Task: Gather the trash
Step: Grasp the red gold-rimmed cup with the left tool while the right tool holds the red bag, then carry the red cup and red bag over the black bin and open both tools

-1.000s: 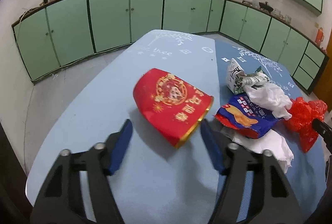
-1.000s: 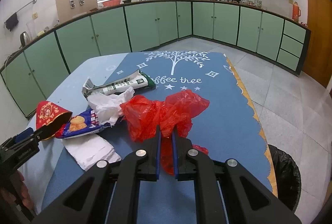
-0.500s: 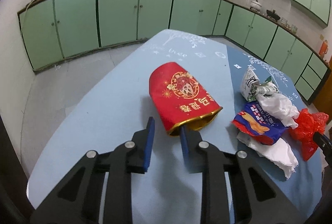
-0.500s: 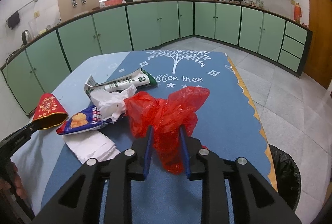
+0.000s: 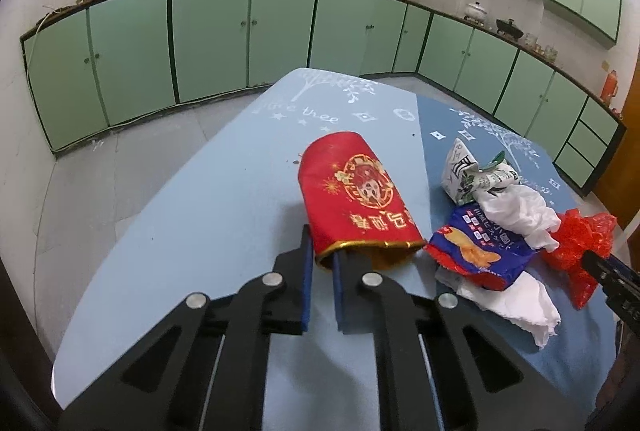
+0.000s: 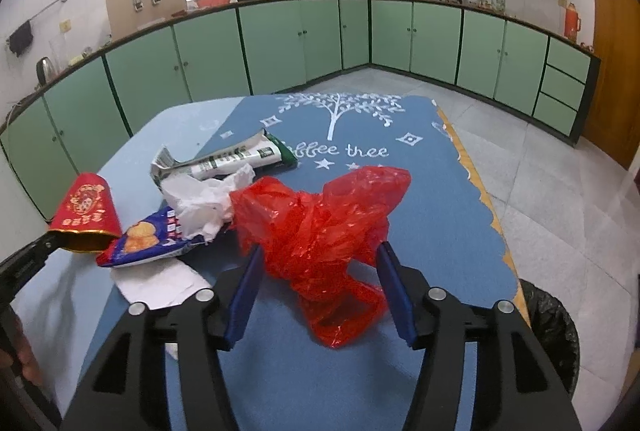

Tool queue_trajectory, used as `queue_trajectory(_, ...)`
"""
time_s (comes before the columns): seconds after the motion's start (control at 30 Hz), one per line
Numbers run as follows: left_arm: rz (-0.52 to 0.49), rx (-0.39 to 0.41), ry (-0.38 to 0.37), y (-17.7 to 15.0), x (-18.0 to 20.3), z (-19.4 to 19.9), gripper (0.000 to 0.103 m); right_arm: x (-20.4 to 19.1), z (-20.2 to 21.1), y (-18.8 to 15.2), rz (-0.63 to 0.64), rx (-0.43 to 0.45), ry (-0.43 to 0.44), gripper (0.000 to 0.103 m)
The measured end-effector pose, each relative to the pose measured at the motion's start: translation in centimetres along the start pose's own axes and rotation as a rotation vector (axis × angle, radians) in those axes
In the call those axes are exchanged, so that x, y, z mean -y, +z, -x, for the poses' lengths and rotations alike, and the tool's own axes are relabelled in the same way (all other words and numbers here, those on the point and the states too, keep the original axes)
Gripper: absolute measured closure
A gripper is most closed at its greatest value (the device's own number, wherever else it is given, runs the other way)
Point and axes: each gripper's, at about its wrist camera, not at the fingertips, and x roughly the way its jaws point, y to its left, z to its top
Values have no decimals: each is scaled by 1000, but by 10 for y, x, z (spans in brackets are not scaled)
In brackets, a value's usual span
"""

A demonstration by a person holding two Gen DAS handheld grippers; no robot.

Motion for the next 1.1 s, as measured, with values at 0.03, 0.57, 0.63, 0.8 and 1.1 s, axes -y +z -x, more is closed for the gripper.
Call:
queue_trajectory(0.03, 2, 1, -3, 0, 0, 0, 96, 1, -2, 0, -6, -8, 6, 49)
queue_trajectory(0.57, 20, 61, -59, 4, -8, 36, 98, 19, 32, 0, -48, 25, 35, 98)
queue_trajectory(0.63, 22, 74, -75, 5, -6, 45, 98, 24, 42, 1, -54, 40, 30, 98)
queue_trajectory(0.8, -8, 112, -130, 6, 11, 71, 99, 41, 72, 0, -91, 82, 17, 98)
queue_trajectory(1.1, -146, 148, -323, -1, 96, 100, 100, 91, 130, -18, -151, 140, -81, 98)
